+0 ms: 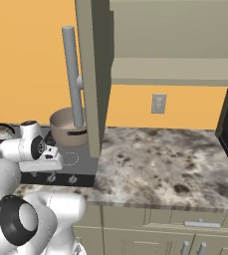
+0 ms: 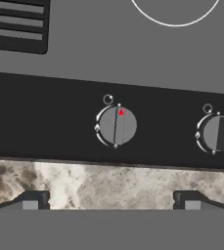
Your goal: Pick the kettle from the cabinet and place it on a stove burner. Then pick the pot from the counter and place it on another stove burner. Finally, turn both burners on.
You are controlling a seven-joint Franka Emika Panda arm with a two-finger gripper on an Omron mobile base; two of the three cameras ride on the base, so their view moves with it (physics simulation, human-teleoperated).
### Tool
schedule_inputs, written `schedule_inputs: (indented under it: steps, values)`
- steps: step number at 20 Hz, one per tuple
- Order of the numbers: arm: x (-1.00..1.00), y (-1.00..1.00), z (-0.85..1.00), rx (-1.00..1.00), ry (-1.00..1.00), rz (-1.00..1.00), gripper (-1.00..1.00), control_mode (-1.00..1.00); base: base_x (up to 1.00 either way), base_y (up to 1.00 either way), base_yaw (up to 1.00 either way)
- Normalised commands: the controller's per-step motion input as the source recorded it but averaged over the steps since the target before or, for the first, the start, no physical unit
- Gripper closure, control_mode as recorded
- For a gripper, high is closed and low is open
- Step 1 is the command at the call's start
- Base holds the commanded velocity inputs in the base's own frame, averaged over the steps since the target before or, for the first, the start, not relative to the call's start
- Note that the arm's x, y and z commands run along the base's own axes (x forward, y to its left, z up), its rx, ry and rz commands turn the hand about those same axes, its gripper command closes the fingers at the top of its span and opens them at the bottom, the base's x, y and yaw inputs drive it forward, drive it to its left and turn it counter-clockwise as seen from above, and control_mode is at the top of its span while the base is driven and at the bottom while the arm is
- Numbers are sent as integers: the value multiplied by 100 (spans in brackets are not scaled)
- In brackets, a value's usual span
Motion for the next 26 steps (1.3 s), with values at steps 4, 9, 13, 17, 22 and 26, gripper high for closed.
schedule_inputs:
  steps: [4,9,13,17,22,26]
  values:
    - [0,-24,-14,0,0,0,-100,-100,0,0,0]
    - [2,-6,-14,1,2,0,-100,-100,0,0,0]
    - [13,0,-5,1,2,0,-100,-100,0,0,0]
    - [19,0,0,1,1,0,-100,-100,0,0,0]
    - [8,0,-4,0,3,0,-100,-100,0,0,0]
    - [7,0,-5,0,3,0,-100,-100,0,0,0]
